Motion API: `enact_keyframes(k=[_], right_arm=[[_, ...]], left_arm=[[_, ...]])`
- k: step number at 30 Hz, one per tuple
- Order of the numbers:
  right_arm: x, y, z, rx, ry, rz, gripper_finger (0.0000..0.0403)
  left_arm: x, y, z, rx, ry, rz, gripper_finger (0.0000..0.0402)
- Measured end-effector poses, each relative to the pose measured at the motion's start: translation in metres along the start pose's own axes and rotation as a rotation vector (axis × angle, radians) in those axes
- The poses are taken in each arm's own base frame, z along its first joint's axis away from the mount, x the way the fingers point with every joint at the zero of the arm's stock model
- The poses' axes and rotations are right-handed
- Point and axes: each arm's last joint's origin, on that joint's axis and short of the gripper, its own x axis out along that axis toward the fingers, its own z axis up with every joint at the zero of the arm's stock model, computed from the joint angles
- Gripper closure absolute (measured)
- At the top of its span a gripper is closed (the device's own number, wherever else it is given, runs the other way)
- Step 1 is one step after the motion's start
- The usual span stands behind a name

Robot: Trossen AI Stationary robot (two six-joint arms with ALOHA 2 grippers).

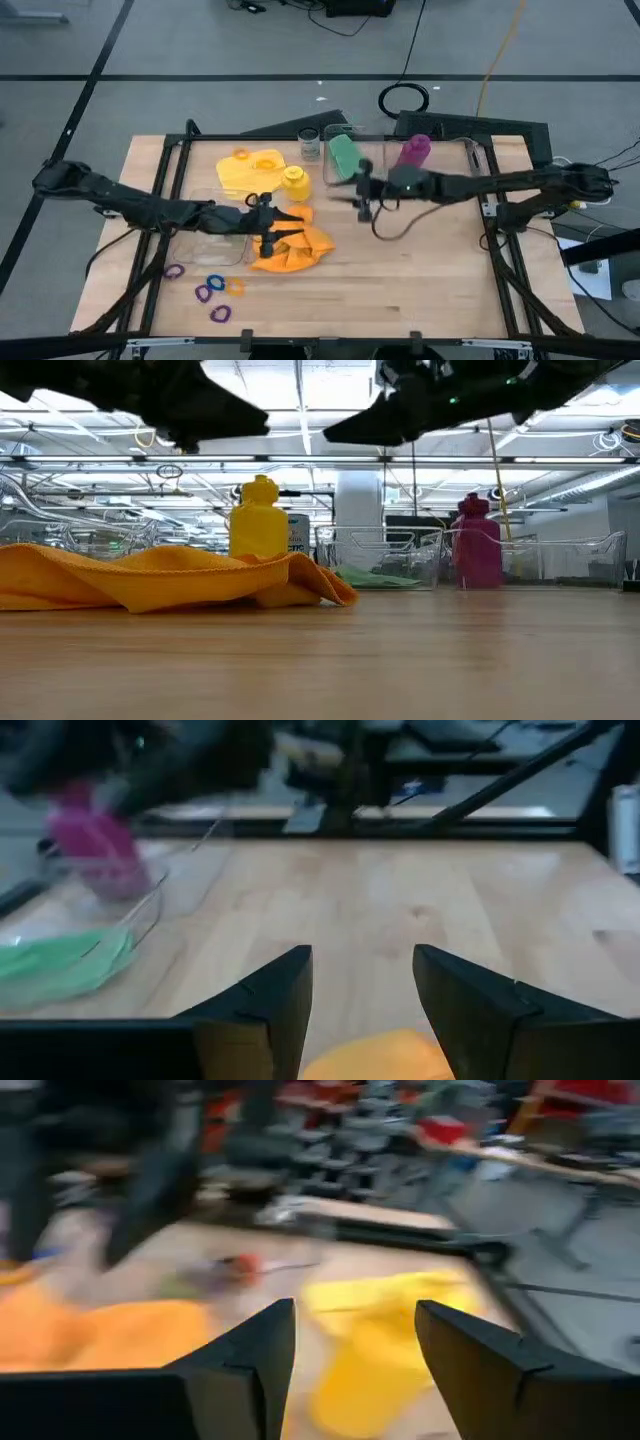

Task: Pick & Place Sports Items
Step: Put the top left yellow spring keychain into the bottom transparent bin

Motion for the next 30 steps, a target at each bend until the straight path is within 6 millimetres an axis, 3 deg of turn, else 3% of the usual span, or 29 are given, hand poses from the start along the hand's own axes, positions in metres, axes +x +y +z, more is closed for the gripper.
enact_keyframes(k=[10,15,22,30], right_arm=[[-0.015,0.096,0.0,-0.047,0.088,0.322,0.0255],[-0.029,0.127,-0.013,-0.094,-0.002,0.401,0.0252],[-0.041,0.132,-0.027,-0.162,-0.215,0.367,0.026],[-0.037,0.118,-0.036,-0.077,-0.186,0.326,0.0269]], left_arm=[[0.004,-0.031,-0.005,0.068,-0.061,-0.101,0.0254],[0.005,-0.037,-0.009,0.1,-0.049,-0.118,0.0254],[0.002,-0.043,-0.01,0.165,-0.055,-0.14,0.0254],[0.002,-0.043,-0.012,0.176,-0.025,-0.109,0.0254]])
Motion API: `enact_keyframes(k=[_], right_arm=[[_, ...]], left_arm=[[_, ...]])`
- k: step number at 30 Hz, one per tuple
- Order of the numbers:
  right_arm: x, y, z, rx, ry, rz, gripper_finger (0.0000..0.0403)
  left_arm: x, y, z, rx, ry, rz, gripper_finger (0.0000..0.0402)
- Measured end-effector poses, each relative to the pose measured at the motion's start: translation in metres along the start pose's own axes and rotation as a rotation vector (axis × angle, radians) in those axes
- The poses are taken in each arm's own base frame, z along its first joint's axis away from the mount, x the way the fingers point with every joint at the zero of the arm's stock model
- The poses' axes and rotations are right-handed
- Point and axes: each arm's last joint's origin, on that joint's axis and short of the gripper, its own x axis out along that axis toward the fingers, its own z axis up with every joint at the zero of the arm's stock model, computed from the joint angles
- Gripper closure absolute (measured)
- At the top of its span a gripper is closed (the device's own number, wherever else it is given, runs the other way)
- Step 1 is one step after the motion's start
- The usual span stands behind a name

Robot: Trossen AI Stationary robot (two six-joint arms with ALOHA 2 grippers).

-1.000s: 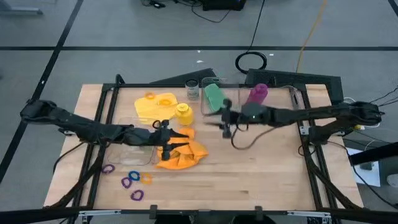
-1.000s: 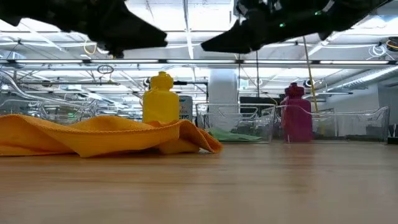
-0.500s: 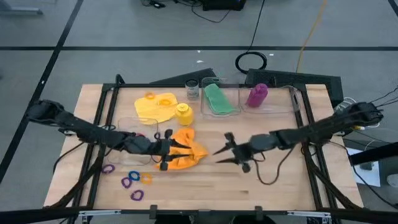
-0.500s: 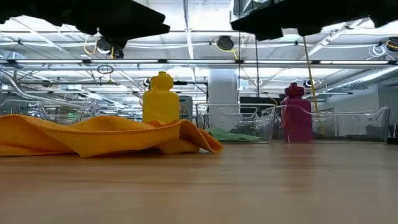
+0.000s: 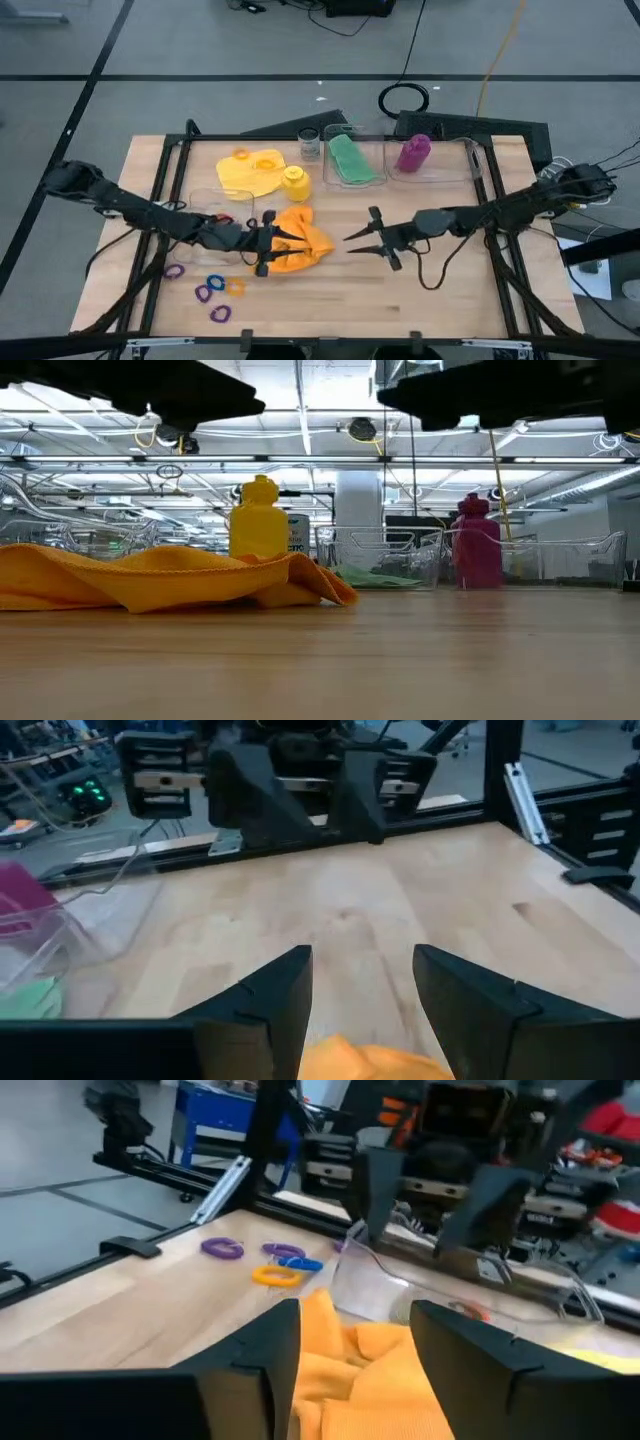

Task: Pick & Place Sports Items
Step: Put the top left yellow spring keychain into the bottom transparent bin

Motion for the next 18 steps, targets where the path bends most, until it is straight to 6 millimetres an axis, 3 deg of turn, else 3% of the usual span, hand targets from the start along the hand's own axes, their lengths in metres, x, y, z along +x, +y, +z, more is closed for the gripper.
enact_keyframes(k=[7,13,18], right_arm=[[0.0,-0.003,-0.002,0.029,0.013,-0.006,0.0269],[0.0,-0.002,-0.002,0.013,0.018,-0.005,0.0268],[0.0,-0.002,-0.002,0.011,0.018,-0.005,0.0268]], left_arm=[[-0.003,-0.009,0.001,0.001,0.017,-0.004,0.0254],[-0.006,-0.014,0.013,0.049,0.187,0.168,0.0254],[-0.004,-0.015,0.02,0.035,0.251,0.179,0.0254]])
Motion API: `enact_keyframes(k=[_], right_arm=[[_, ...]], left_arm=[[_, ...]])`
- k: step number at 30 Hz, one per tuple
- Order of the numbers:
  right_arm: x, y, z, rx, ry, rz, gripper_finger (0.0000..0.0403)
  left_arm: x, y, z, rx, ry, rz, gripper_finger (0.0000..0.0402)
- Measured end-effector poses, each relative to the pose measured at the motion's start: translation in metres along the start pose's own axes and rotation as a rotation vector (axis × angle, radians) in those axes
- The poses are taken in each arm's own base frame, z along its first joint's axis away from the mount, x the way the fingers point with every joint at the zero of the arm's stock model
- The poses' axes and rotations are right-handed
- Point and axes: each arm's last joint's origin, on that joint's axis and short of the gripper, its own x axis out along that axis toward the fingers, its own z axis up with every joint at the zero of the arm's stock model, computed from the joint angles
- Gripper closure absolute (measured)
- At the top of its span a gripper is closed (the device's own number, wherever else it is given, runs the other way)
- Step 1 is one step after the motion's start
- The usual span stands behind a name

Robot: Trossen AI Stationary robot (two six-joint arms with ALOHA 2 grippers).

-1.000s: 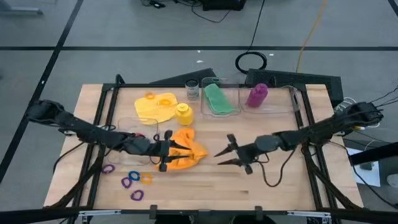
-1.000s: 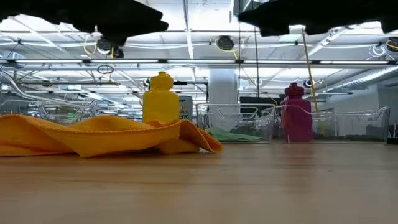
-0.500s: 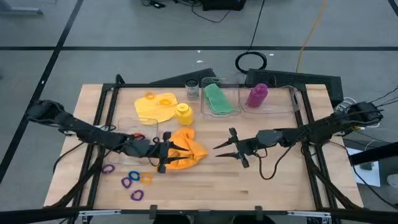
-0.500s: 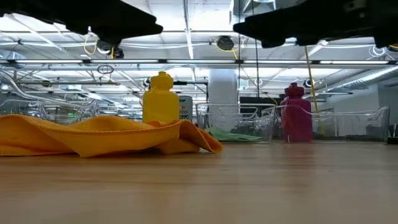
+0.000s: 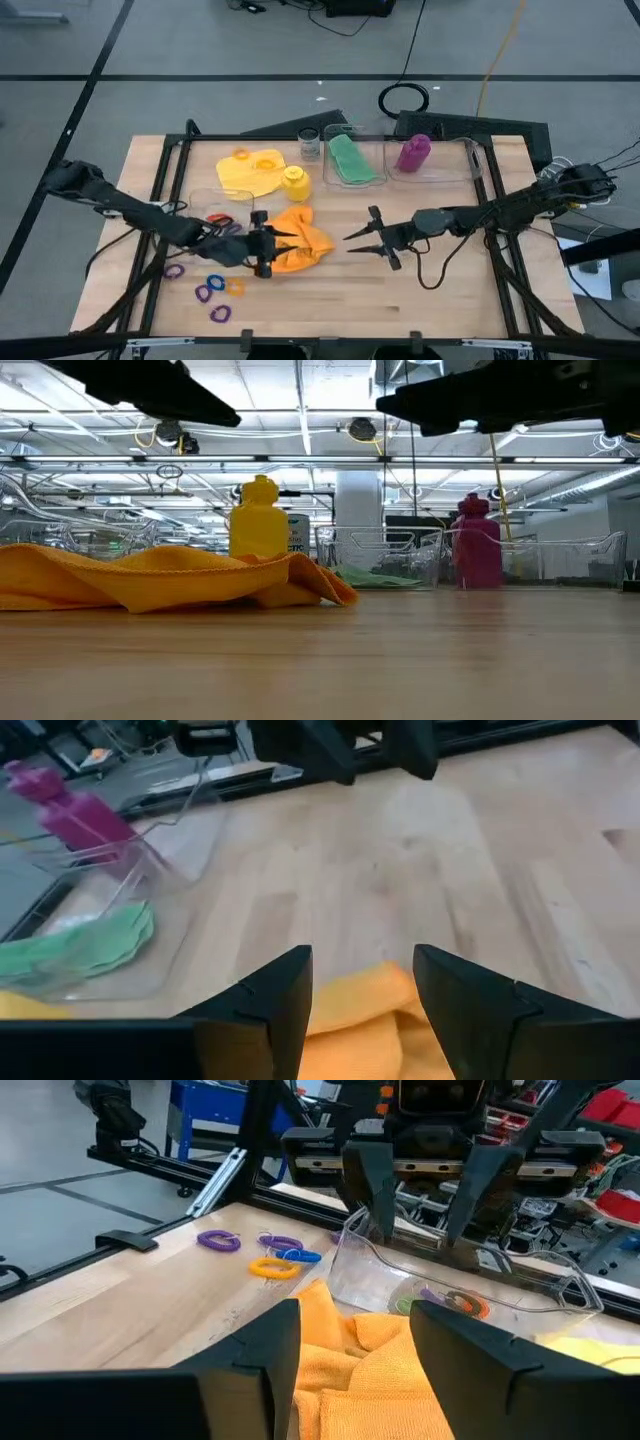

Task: Pick & Place Sports Items
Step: Put the top left yellow spring keychain into the bottom transparent bin

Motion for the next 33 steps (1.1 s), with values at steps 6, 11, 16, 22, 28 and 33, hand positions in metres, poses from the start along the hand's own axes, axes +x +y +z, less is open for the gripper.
enact_keyframes(k=[6,11,16,22,28,33], right_arm=[[0.0,0.0,0.0,0.0,0.0,0.0,0.0268],[0.0,0.0,0.0,0.005,0.0,0.0,0.0268],[0.0,0.0,0.0,0.018,0.0,0.0,0.0268],[0.0,-0.001,-0.001,0.014,0.008,-0.002,0.0268],[0.0,-0.008,-0.003,0.014,0.015,-0.027,0.0268],[0.0,-0.015,-0.005,0.049,0.021,-0.05,0.0268]], left_arm=[[0.002,0.009,0.002,-0.011,-0.006,0.106,0.0254],[-0.017,0.031,0.014,-0.078,-0.068,0.257,0.0254],[-0.049,0.07,0.025,-0.178,-0.121,0.318,0.0254],[-0.085,0.122,0.022,-0.278,-0.146,0.374,0.0254],[-0.097,0.167,0.006,-0.369,-0.072,0.502,0.0254],[-0.085,0.199,-0.011,-0.46,0.045,0.529,0.0254]])
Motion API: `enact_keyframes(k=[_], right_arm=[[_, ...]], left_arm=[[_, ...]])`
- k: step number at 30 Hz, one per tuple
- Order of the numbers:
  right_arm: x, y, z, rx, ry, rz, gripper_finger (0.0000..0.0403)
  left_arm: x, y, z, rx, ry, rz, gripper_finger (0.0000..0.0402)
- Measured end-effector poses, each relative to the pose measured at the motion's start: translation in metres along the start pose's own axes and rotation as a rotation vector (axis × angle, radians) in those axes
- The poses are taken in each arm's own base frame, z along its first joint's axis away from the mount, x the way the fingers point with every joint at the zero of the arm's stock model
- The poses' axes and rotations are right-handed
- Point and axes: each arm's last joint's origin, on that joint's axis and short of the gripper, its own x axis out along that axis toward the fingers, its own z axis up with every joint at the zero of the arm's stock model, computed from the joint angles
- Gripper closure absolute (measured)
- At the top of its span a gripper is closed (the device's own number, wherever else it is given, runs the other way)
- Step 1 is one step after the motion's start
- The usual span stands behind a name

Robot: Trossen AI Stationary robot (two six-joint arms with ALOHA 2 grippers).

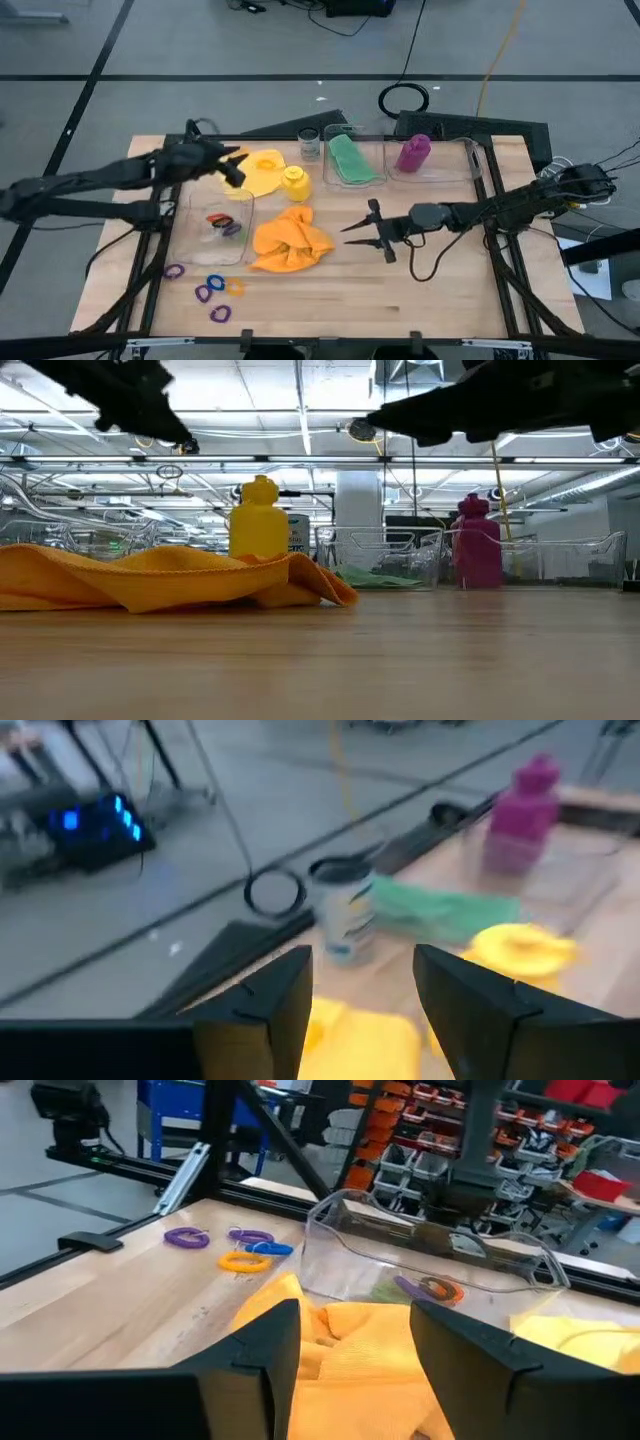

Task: Pick & Place Sports Items
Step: Put the top left yellow spring keychain into the bottom transparent bin

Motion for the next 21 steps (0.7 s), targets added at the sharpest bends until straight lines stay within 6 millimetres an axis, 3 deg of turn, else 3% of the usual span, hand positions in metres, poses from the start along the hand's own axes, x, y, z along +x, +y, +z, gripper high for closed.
enact_keyframes(k=[10,21], right_arm=[[0.0,-0.003,-0.001,0.011,0.004,-0.009,0.0268],[0.0,-0.003,-0.002,0.008,0.017,-0.006,0.0268]], left_arm=[[0.071,0.063,-0.019,-0.197,0.279,0.157,0.0254],[0.123,0.112,-0.053,-0.324,0.471,0.201,0.0254]])
